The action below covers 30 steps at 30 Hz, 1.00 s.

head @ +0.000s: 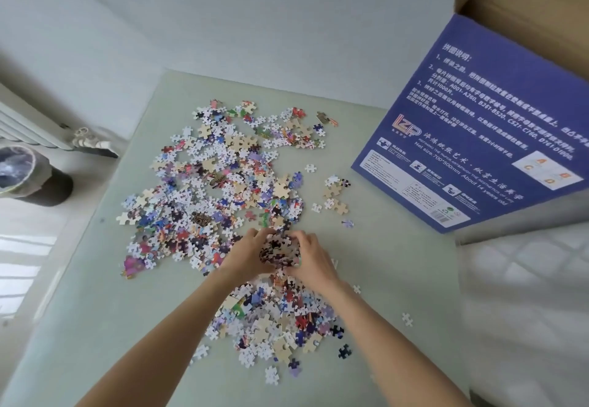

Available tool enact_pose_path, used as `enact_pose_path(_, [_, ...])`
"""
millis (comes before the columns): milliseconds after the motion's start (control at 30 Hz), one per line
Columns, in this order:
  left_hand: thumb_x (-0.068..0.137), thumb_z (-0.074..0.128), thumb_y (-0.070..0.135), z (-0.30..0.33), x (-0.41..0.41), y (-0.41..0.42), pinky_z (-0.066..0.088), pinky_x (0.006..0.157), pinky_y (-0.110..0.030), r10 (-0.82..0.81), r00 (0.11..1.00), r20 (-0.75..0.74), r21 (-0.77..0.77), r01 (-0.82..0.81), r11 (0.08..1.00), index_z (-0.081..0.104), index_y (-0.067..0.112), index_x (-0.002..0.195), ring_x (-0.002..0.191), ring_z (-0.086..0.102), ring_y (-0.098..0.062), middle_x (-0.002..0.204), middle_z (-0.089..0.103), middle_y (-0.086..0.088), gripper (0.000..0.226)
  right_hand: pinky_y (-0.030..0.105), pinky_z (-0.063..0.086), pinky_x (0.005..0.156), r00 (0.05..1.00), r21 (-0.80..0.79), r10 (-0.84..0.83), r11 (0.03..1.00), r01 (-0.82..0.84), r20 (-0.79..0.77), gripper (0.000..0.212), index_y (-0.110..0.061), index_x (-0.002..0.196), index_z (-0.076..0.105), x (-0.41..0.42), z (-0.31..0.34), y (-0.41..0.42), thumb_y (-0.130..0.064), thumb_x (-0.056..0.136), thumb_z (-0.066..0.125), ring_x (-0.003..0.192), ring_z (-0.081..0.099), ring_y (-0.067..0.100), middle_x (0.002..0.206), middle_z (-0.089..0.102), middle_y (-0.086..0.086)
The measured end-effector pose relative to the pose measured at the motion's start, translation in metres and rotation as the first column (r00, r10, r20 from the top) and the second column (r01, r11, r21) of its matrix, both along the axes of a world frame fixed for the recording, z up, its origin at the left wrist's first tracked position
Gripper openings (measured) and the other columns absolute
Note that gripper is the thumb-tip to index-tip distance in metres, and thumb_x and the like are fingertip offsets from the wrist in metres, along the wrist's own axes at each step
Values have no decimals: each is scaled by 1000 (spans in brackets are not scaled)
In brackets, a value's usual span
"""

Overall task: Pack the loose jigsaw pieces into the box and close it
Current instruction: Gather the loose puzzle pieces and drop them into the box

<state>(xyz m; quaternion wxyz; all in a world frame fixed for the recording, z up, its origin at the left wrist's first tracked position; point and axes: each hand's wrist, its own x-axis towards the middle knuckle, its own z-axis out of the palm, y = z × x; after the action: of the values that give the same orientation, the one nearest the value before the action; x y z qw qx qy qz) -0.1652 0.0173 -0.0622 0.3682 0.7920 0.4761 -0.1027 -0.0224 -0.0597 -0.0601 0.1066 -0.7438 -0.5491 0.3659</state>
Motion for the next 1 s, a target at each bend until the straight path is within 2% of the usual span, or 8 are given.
enact_pose_path(133, [77,71,22,4,-2,-6,47,95,-28,-14,998,57,30,12,999,45,19,130,104,56,-17,118,56,-2,59,25,44,84,998,-80,49,996,-46,32,87,-21,142,24,-2,0,2,-28,73,76,103,55,19,130,45,8])
enact_pose_path(300, [79,70,23,4,-11,-7,46,97,-28,-5,994,112,88,-5,996,55,19,123,101,57,-17,118,57,-2,47,28,48,84,997,-92,13,996,-6,74,75,-20,133,34,-9,1,3,-33,72,76,100,55,19,121,51,7])
enact_pose_path(433, [82,68,23,3,-18,-8,45,93,-22,-10,988,155,131,-10,991,59,17,118,96,60,-14,110,65,-1,38,16,42,69,997,-46,-36,998,39,69,61,-21,126,44,-9,4,0,-33,75,75,92,54,14,114,54,2])
enact_pose_path(533, [84,66,21,6,-23,-7,46,86,-19,46,980,192,151,-76,986,64,14,107,79,59,-9,99,70,0,24,8,29,59,995,11,-95,995,94,27,47,-19,119,54,-3,7,-3,-31,78,73,85,50,9,105,53,-2])
enact_pose_path(733, [86,64,23,8,-29,-5,51,70,-20,137,966,219,113,-165,980,64,10,95,65,59,-10,87,69,0,16,14,34,82,984,79,-175,982,173,22,44,-8,119,59,10,15,-8,-30,82,70,94,51,9,114,55,-1])
enact_pose_path(833, [87,63,24,3,-31,-5,44,58,-12,180,967,180,90,-198,976,64,11,96,60,58,-7,85,69,0,17,10,30,56,984,57,-171,984,168,47,12,-21,86,59,15,18,-11,-29,84,68,62,46,0,73,55,-12])
enact_pose_path(900, [87,62,24,2,-32,-4,38,54,-8,210,964,164,67,-223,973,63,9,97,58,56,-7,85,68,-1,18,14,26,44,983,67,-181,982,178,43,28,-26,68,46,17,22,-13,-28,84,68,48,35,-3,56,41,-16])
enact_pose_path(1000, [86,63,25,7,-31,-4,39,53,-10,245,948,201,63,-263,963,63,8,96,59,56,-11,84,67,-2,20,14,34,46,983,103,-180,979,177,20,30,-27,67,44,21,35,-14,-27,84,69,43,34,-1,53,40,-16])
